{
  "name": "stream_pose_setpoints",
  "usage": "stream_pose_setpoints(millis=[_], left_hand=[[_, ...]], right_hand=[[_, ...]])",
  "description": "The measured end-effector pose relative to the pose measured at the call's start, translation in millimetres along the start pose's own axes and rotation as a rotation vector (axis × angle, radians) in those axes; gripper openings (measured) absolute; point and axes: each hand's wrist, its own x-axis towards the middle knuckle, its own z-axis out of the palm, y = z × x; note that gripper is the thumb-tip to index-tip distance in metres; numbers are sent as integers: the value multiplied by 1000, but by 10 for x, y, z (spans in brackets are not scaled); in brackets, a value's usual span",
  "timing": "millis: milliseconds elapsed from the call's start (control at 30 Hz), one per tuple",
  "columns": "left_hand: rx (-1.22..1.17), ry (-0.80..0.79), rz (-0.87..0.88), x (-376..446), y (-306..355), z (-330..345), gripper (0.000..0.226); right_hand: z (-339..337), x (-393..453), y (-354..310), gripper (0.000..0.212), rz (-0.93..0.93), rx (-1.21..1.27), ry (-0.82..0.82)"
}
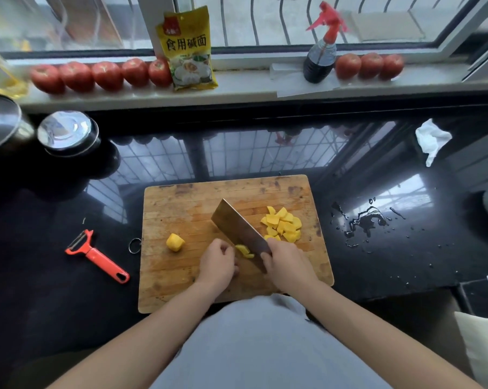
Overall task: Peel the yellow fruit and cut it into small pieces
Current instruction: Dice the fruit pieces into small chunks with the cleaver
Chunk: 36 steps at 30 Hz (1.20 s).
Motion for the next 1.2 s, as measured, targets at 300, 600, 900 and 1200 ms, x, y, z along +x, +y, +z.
stream_pose_setpoints(millis=[300,600,900,1200], left_hand=[[463,86,927,80,69,-174,36],[755,-91,1203,200,506,-103,16],[732,-13,919,375,364,-205,7],[-108,405,370,-21,587,-731,21]], right_hand=[[-385,-40,77,17,144,503,-1],[-575,-124,127,12,230,643,-20],[-661,-72,312,14,255,564,140],[-197,-282,685,12,-440,-318,490]])
